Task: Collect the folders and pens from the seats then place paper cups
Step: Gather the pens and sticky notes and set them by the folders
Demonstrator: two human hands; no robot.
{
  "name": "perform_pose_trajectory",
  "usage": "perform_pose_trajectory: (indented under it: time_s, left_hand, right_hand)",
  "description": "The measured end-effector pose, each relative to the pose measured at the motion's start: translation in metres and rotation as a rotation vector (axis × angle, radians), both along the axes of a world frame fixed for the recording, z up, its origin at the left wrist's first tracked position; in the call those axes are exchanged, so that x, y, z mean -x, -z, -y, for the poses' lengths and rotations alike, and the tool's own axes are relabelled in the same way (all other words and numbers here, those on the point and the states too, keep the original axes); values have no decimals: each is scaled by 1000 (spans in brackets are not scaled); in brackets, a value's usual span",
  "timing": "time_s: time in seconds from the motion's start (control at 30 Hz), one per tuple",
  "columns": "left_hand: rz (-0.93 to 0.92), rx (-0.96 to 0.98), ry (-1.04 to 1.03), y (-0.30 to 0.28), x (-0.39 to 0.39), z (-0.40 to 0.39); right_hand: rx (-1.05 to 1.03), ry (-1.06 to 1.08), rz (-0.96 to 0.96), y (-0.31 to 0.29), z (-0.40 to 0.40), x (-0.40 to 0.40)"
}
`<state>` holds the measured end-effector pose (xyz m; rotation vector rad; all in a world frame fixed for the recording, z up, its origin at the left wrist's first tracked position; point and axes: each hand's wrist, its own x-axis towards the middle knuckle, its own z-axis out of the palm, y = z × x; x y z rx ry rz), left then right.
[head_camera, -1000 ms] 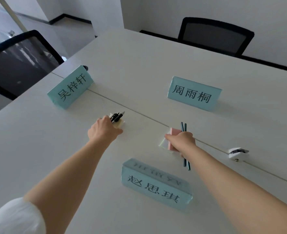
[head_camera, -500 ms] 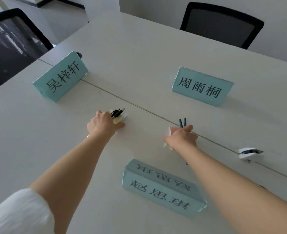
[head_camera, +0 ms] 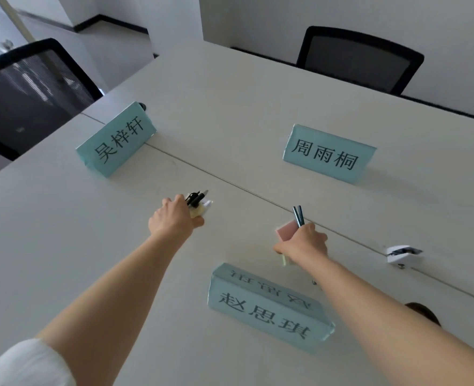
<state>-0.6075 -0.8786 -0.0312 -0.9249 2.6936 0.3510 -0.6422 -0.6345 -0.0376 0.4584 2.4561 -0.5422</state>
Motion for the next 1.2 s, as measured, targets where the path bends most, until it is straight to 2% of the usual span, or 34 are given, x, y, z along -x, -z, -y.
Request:
perform_pose_trajectory:
  time_s: [0.23, 0.4, 0.53, 0.73, 0.93, 1.2]
  left_hand:
    - [-145, -132, -103, -62, -40, -16]
    - [-369, -456, -332, -103, -104, -57]
    - [-461, -587, -394, -122, -172, -107]
    - [-564, -705, -385, -152, -250, -175]
    - [-618, -772, -314, -170, -321, -224]
    - [-554, -906, -218, -159, -441, -254]
  right_hand:
    - [153, -25, -87, -55, -24, -37]
    - [273, -87, -187, -103, -44, -85]
    - [311, -167, -230, -137, -63, -137]
    - [377, -192, -260, -169, -100, -210]
    - [472, -119, -270, -184, -141, -297]
    - [473, 8, -253, -180, -170, -431]
